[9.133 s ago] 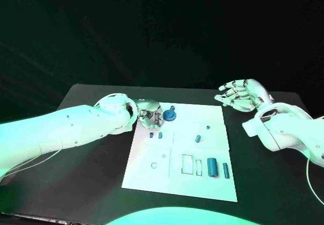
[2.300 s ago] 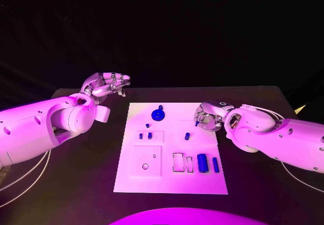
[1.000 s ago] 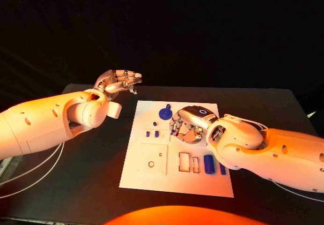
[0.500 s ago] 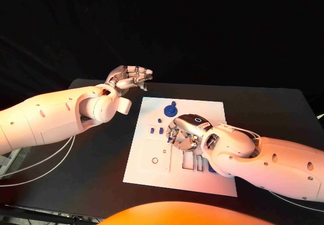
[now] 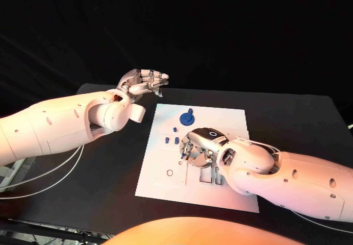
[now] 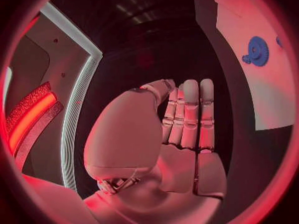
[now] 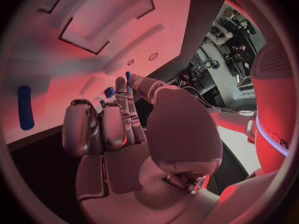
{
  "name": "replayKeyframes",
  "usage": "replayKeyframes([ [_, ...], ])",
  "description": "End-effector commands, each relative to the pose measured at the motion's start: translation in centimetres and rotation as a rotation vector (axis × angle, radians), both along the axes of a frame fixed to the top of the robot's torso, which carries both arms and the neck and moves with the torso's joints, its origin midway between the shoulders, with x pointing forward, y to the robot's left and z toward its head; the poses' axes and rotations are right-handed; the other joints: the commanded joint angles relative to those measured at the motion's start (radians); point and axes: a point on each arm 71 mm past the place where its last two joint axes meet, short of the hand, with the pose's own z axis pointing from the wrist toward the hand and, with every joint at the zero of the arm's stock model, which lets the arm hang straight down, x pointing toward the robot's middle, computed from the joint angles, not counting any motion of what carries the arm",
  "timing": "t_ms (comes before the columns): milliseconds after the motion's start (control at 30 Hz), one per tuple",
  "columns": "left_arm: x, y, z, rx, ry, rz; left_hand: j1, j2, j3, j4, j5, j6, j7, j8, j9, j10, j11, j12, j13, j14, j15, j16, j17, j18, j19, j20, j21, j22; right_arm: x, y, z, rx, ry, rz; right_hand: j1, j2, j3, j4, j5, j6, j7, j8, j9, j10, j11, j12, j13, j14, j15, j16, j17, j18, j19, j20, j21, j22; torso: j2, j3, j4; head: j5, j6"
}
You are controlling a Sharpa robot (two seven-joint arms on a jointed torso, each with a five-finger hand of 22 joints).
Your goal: Assemble the parts on the task board
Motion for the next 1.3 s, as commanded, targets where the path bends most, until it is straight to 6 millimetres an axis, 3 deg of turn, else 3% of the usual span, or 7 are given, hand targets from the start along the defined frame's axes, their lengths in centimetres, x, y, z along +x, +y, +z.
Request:
replayKeyframes([
  [33,0.0,-0.2,0.1,-0.001,-0.008,-0.009,-0.012,-0.002,0.000,-0.005,0.000,-0.008,0.002,0.005,0.001,-0.006,-0.001,0.003,-0.001,-0.007,0.002,-0.005,-0.001,0.013,-0.001,0.003,-0.004,-0.002,-0.1,0.1,-0.3,-0.019,0.007,0.010,-0.012,0.003,0.000,0.005,0.006,0.008,-0.002,0.002,0.001,0.005,0.003,-0.006,0.001,0.036,-0.007,0.003,-0.001,-0.019,0.004,-0.001,-0.002,0.160,0.000,-0.0004,0.0007,0.001,-0.001],
  [500,0.0,-0.1,0.1,0.003,-0.007,-0.013,-0.013,-0.001,0.000,-0.005,0.001,-0.008,0.002,0.005,0.001,-0.006,-0.001,0.003,-0.001,-0.008,0.002,-0.004,-0.001,0.013,-0.002,0.003,-0.005,-0.002,-0.5,0.5,-0.9,-0.030,0.020,0.018,-0.014,0.003,0.000,0.006,0.007,0.007,-0.002,0.001,0.001,0.004,0.003,-0.006,0.001,0.036,-0.007,0.003,-0.002,-0.019,0.004,-0.001,-0.003,0.160,0.000,-0.0005,0.0012,0.007,-0.008],
  [1300,0.0,-0.1,0.0,0.007,-0.003,-0.016,-0.014,-0.001,0.000,-0.006,0.001,-0.008,0.002,0.007,0.002,-0.007,-0.001,0.004,-0.002,-0.008,0.002,-0.004,-0.001,0.013,-0.002,0.004,-0.006,-0.002,-0.6,0.5,-1.5,-0.052,0.017,0.018,-0.015,0.002,0.000,0.006,0.008,0.006,-0.002,0.001,0.002,0.004,0.003,-0.006,0.001,0.036,-0.007,0.003,-0.002,-0.018,0.004,-0.001,-0.004,0.160,0.000,-0.0005,0.0006,0.008,-0.013],
])
